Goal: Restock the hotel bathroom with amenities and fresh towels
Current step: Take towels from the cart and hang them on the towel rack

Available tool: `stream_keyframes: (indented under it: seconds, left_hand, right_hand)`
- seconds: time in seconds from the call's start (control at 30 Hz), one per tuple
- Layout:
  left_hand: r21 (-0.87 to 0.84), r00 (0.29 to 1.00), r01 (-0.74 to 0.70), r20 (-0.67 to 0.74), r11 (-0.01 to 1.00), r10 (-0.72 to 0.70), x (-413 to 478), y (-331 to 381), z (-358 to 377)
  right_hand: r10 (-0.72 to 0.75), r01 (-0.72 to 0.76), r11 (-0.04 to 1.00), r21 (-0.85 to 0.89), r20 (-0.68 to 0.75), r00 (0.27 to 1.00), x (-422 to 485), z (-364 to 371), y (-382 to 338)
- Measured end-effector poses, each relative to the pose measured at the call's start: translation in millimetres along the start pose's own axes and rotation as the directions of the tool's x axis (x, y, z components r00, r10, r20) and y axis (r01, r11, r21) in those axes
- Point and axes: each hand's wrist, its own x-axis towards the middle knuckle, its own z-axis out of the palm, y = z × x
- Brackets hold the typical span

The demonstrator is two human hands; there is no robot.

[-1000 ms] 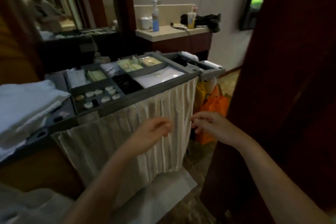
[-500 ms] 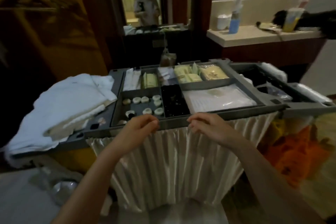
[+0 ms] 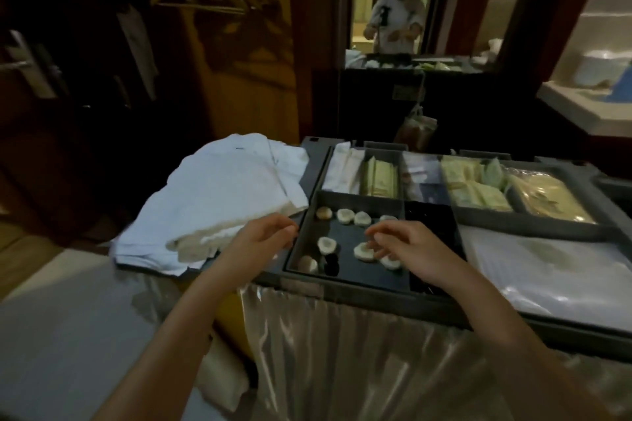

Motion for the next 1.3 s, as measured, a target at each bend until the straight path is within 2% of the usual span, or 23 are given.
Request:
stream_keyframes:
  seconds: [0.27, 0.33, 0.47, 0.53, 0.6, 0.7, 0.8, 0.9, 1.03, 1.13, 1.2, 1.3]
  left_hand:
    - [0.05, 0.995, 0.042, -0.092, 0.998, -0.038, 85, -61, -89]
    - [0.093, 0.982, 0.076, -0.18, 0.993, -0.058, 100, -86, -102]
    - [0.176, 0.896, 0.322, -0.374, 0.93, -0.24, 118, -151, -110]
    - [0.258, 0.865, 0.426, -0.397, 0.867, -0.307, 120, -175, -108]
    - [0.332, 0.861, 0.463, -0.389, 0.822, -0.328, 119, -188, -104]
    - [0.41, 0.887, 0.445, -0.324, 0.796, -0.329, 112, -194, -93]
    - [0.418, 0.899, 0.426, -0.296, 0.802, -0.323, 106, -197, -89]
    - [0.4, 0.907, 0.407, -0.281, 0.821, -0.313, 105, -206, -94]
    - [0.367, 0.917, 0.375, -0.282, 0.852, -0.282, 105, -211, -95]
    - [0.285, 0.936, 0.3, -0.273, 0.911, -0.223, 95, -210, -97]
    - [0.349, 0.959, 0.241, -0.23, 0.905, -0.167, 83, -211, -98]
    - [0.496, 0.976, 0.203, -0.171, 0.844, -0.134, 71, -215, -102]
  right_hand:
    - [-0.083, 0.088, 0.992, -0.089, 0.063, 0.995, 133, 47, -41]
    - [-0.075, 0.081, 0.995, -0.06, 0.093, 0.993, 161, 64, -46]
    - [0.024, 0.01, 0.987, -0.161, 0.21, 0.977, 206, 98, -45]
    - [0.088, -0.037, 0.978, -0.206, 0.244, 0.966, 225, 114, -41]
    - [0.119, -0.061, 0.968, -0.242, 0.235, 0.965, 242, 127, -38]
    - [0.128, -0.069, 0.964, -0.258, 0.219, 0.967, 265, 144, -32]
    - [0.137, -0.08, 0.935, -0.346, 0.141, 0.98, 274, 150, -26]
    - [0.153, -0.121, 0.949, -0.292, 0.088, 0.984, 279, 143, -18]
    - [0.269, -0.234, 0.943, -0.235, 0.126, 0.955, 277, 128, -12]
    - [0.272, -0.231, 0.948, -0.22, 0.183, 0.945, 273, 127, -14]
    - [0.266, -0.244, 0.962, -0.121, 0.214, 0.94, 274, 130, -15]
    - [0.307, -0.338, 0.932, 0.13, 0.214, 0.927, 273, 135, -19]
